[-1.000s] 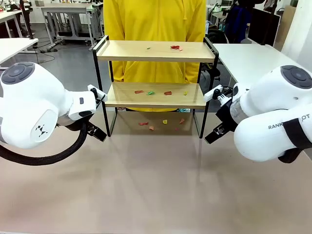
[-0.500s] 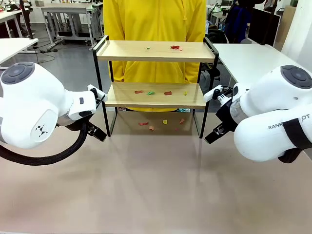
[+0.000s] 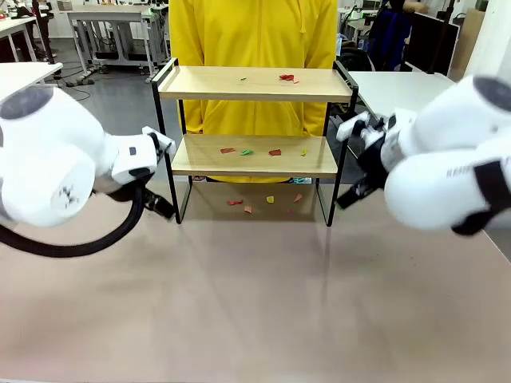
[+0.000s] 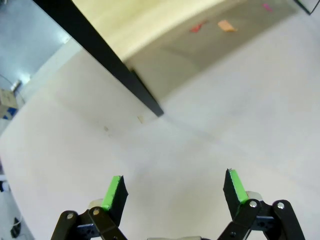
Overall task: Clean the shelf.
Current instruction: Pick up the Duster handed by the human.
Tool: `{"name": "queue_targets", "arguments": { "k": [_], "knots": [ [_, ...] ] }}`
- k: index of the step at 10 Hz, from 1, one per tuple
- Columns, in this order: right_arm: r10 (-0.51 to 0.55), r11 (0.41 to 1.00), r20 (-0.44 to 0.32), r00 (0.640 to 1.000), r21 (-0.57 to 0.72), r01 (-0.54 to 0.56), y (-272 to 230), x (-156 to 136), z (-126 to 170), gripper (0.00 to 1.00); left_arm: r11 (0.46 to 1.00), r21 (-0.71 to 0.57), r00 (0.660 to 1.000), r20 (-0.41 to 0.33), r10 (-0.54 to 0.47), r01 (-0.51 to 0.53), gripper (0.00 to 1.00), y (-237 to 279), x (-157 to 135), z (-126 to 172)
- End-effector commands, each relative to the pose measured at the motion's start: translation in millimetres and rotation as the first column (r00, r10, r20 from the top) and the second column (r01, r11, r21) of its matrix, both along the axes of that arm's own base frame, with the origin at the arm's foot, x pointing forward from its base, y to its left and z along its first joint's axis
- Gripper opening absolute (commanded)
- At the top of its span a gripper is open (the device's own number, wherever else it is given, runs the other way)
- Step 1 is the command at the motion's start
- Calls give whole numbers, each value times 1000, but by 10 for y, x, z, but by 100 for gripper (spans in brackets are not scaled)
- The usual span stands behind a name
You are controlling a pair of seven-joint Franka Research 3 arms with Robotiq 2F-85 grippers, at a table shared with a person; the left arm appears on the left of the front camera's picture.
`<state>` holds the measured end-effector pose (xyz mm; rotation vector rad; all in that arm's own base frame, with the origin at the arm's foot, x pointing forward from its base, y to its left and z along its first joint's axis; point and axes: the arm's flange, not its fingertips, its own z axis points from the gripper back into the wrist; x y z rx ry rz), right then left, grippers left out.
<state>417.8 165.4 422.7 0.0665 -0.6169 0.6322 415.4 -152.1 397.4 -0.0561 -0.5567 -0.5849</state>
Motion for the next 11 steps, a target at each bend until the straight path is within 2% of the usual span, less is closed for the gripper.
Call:
{"name": "queue_targets", "arguments": {
  "k": [1,2,3,4,6,7,9,10,11],
  "knots": [
    [77,992,-43,996,101,-72,-376,197,509,100,995,-75,995,-75,-67,61,100,241,234,555],
    [72,992,-13,997,107,-70,-554,226,665,100,981,-143,983,-110,-145,129,100,393,338,764],
    [129,983,15,992,126,-130,-788,294,785,100,951,-205,957,-127,-261,232,100,640,487,936],
    [194,971,35,980,133,-197,-1052,458,831,100,891,-298,914,-115,-390,343,100,896,663,1009],
    [309,938,67,949,147,-315,-1370,711,747,100,786,-405,864,23,-503,468,100,1268,1058,923],
    [365,913,97,926,158,-377,-1523,841,648,100,704,-425,811,149,-565,569,100,1406,1190,781],
    [419,879,166,893,173,-445,-1709,925,437,100,614,-416,738,292,-608,671,100,1543,1307,503],
    [427,859,169,889,233,-456,-1772,910,365,100,634,-475,786,269,-556,611,100,1613,1327,444],
    [370,912,134,919,138,-387,-1615,711,587,100,685,-407,795,246,-555,604,100,1591,1148,612]
  ]
}}
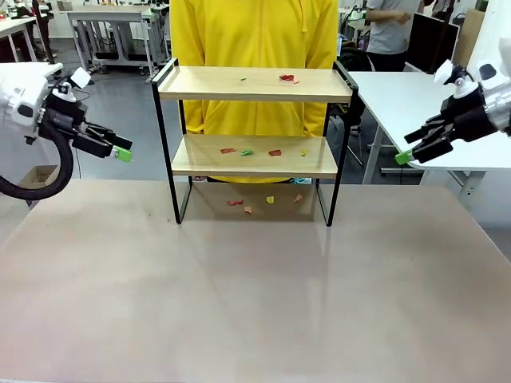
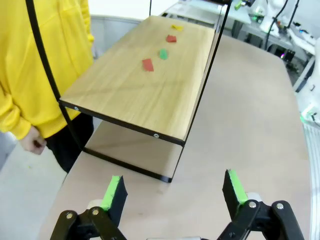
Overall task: Clean the shelf.
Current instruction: Pick up the Duster handed by the human.
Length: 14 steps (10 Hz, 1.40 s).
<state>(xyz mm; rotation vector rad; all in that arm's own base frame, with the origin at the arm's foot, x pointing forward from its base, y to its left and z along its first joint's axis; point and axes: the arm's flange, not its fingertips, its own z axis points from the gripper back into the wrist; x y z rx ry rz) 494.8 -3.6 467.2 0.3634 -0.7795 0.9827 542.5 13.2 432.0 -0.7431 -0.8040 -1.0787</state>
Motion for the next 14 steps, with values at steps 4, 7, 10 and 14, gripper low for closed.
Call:
{"name": "queue_targets", "arguments": {
  "k": [4,7,10,14],
  "knots": [
    [-34,999,4,999,-40,34,76,-60,142,100,999,45,1000,-2,22,-21,100,-62,-123,265],
    [31,996,-49,998,83,-27,-273,844,200,100,998,-54,998,-54,16,-18,100,158,796,293],
    [222,931,18,975,293,-217,-772,1541,-259,100,954,-275,989,-40,-140,124,100,520,1443,-113],
    [312,847,190,931,388,-364,-1143,1580,-859,100,869,-432,968,168,-185,241,100,937,1231,-557]
  ]
}}
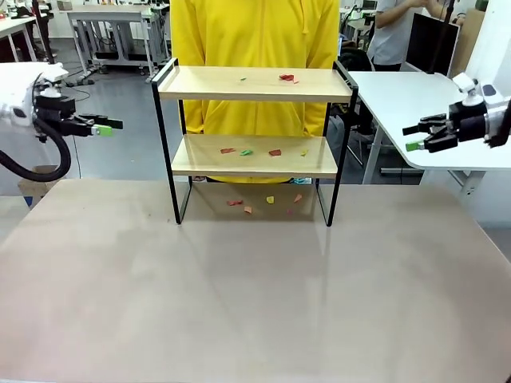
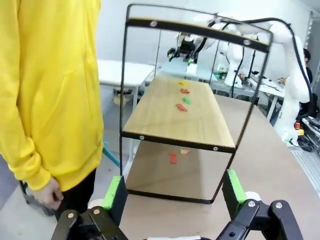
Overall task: Clean the shelf.
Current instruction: Pick up the Duster handed by the human.
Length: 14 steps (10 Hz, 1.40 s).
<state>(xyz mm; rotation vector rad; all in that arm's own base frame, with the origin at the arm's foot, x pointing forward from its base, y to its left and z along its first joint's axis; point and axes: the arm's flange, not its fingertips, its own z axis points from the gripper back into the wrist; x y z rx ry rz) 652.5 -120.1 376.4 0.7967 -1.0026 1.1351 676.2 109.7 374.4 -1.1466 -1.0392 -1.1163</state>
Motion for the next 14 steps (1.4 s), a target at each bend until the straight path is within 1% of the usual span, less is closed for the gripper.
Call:
{"name": "queue_targets", "arguments": {
  "k": [1,2,3,4,6,7,8,9,11,12,13,14],
  "knots": [
    [59,995,72,996,80,-64,-29,-33,-21,100,995,-82,993,113,-40,50,100,22,-216,-56],
    [64,992,91,994,100,-73,-91,-59,-69,100,994,-97,984,173,-34,51,100,66,-308,-127],
    [54,989,85,995,132,-65,-176,-69,-123,100,992,-115,980,196,-23,46,100,100,-373,-200],
    [44,986,57,997,161,-52,-244,-85,-179,100,991,-125,979,205,-16,42,100,107,-448,-244],
    [34,978,65,997,201,-47,-314,-169,-212,100,989,-140,977,214,-16,47,100,128,-590,-287],
    [39,976,53,998,212,-49,-308,-204,-227,100,987,-154,976,218,-9,44,100,153,-663,-280],
    [40,975,61,997,215,-52,-291,-235,-229,100,985,-168,978,210,1,35,100,172,-715,-288],
    [38,973,65,997,223,-52,-293,-363,-115,100,984,-178,977,213,13,26,100,195,-737,-315],
    [32,973,56,998,226,-44,-292,-372,-94,100,974,-222,983,182,4,37,100,220,-756,-322],
    [27,972,58,998,231,-39,-282,-386,-40,100,970,-242,987,158,8,31,100,247,-759,-265],
    [31,972,54,998,230,-43,-269,-391,11,100,968,-248,991,133,-12,45,100,252,-756,-231],
    [29,974,54,998,224,-41,-260,-379,49,100,968,-246,991,129,-18,49,100,246,-750,-205]
  ]
}}
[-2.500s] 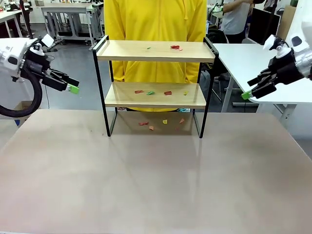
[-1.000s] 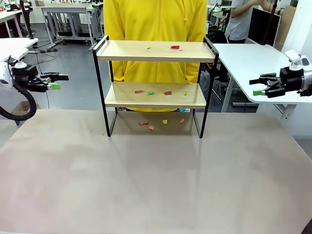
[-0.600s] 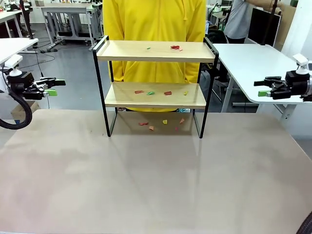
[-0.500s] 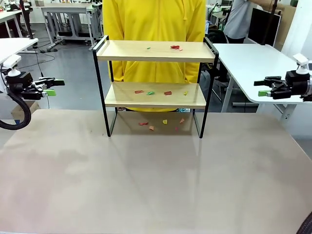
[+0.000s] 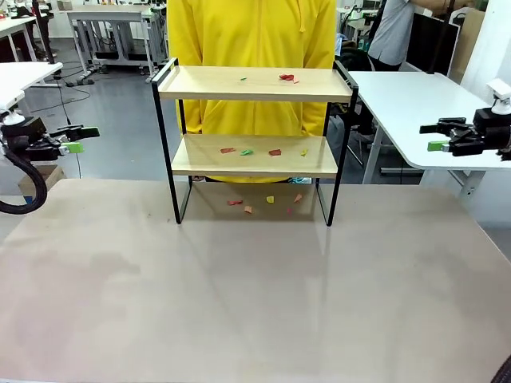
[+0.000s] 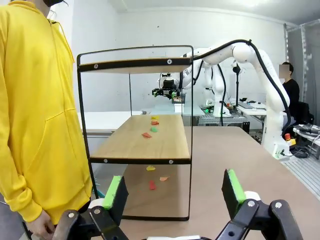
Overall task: Clean the shelf.
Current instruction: Pick up the Duster handed by the human.
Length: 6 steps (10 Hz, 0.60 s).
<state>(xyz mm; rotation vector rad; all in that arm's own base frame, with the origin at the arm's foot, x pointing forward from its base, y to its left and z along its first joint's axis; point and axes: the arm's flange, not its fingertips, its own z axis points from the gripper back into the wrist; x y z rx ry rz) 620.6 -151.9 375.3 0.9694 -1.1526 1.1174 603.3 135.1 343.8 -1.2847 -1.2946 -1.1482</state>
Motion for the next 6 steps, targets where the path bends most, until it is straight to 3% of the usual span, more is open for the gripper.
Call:
{"name": "queue_targets", "arguments": {
  "k": [1,6],
  "knots": [
    [-23,999,2,1000,27,23,67,-56,79,100,1000,-15,1000,-29,2,-3,100,-5,-30,122],
    [-2,1000,8,1000,2,2,8,2,52,100,1000,-3,1000,-20,-5,5,100,14,-8,43]
  ]
}}
